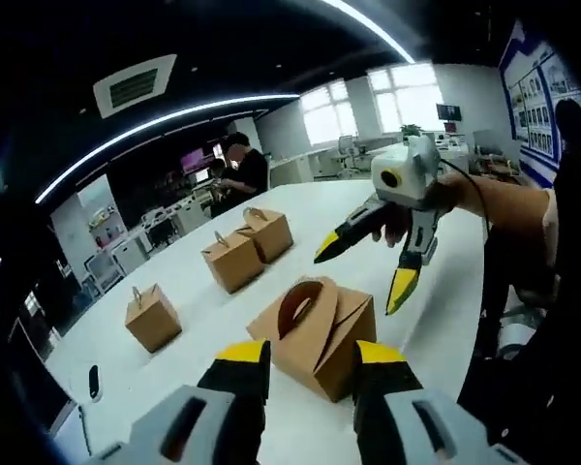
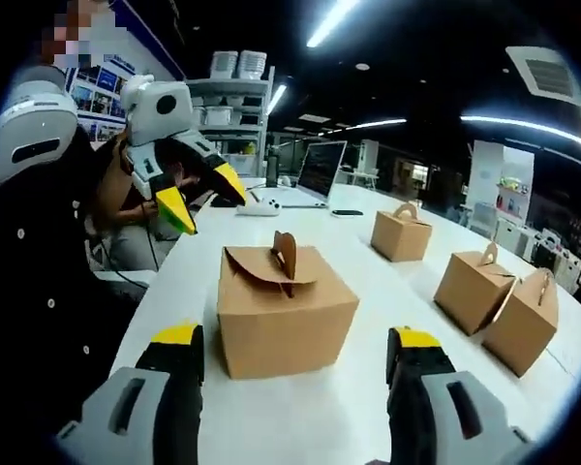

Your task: Pick up one paper box from the group, open the paper box, and remove the item inside

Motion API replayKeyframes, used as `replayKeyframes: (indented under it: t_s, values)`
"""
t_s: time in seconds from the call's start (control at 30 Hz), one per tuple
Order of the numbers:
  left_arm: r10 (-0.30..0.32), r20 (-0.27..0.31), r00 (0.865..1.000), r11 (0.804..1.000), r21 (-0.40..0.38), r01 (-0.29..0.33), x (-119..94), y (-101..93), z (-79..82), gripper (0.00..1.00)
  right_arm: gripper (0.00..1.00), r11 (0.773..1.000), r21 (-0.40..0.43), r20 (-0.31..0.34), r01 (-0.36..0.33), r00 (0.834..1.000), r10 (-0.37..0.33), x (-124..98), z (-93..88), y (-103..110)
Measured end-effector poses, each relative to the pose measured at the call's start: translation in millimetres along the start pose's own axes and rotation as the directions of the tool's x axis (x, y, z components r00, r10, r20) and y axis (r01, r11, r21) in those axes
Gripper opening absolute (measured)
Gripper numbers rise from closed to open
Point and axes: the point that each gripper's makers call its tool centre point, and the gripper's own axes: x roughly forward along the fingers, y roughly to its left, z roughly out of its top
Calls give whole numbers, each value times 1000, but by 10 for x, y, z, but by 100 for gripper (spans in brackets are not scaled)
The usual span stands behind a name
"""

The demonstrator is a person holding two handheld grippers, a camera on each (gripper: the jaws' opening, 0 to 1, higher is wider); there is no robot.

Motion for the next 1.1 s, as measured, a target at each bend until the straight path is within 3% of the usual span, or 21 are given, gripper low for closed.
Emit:
replayKeyframes:
  t_s: [0.13, 0.43, 0.6, 0.77, 1.0, 1.1]
  values:
    - [-14, -19, 1000, 999, 43, 15, 103, -98, 57, 32, 81, 999, 3, 31, -46, 998, 46, 111, 43, 14]
    - [-38, -36, 999, 997, 60, 40, 214, -159, 68, 31, 82, 993, -25, 69, -116, 991, 117, 224, 76, 83]
    - [-40, -54, 998, 997, 70, 43, 263, -175, 33, 31, 71, 989, -32, 87, -145, 985, 147, 258, 77, 101]
    - [-33, -57, 998, 997, 70, 37, 279, -166, 40, 30, 71, 989, -25, 99, -144, 984, 146, 272, 85, 100]
    - [46, -86, 995, 990, 140, -34, 339, -115, 45, 20, 71, 991, -40, 106, -128, 986, 131, 273, 75, 127]
    - [100, -101, 990, 975, 207, -77, 370, -107, 52, 17, 71, 991, -39, 110, -124, 986, 128, 270, 68, 109]
